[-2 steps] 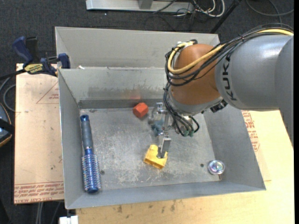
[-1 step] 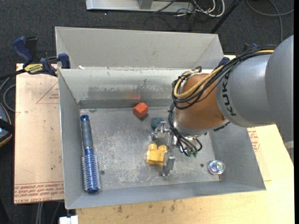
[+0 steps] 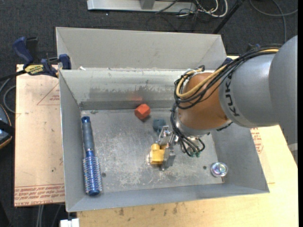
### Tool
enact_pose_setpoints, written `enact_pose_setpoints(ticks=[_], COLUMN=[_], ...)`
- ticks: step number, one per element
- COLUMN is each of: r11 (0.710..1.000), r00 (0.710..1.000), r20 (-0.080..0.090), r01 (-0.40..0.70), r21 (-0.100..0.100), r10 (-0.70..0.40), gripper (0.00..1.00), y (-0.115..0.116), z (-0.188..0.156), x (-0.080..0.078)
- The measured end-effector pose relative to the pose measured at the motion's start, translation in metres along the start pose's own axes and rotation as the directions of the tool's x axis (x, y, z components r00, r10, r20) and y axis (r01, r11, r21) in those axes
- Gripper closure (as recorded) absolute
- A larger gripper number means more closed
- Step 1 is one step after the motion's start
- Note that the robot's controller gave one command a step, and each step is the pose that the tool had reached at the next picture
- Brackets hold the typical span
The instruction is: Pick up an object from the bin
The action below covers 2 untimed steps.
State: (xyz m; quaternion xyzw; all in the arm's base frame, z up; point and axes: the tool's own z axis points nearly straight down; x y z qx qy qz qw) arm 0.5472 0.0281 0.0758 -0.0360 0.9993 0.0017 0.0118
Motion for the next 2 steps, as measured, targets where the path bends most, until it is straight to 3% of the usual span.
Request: enact_pose_setpoints(ticks=[1,2], r11=[1.000,1.000], r00=[1.000,1.000], r20=[-0.011,-0.011], r01=[-0.015,0.018], r21=[0.002,0.002], r10=[0.015,-0.018], gripper=[1.00,1.00], y=[0.000,0.004], z=[-0.086,-0.212], x=[-0.022,-0.020])
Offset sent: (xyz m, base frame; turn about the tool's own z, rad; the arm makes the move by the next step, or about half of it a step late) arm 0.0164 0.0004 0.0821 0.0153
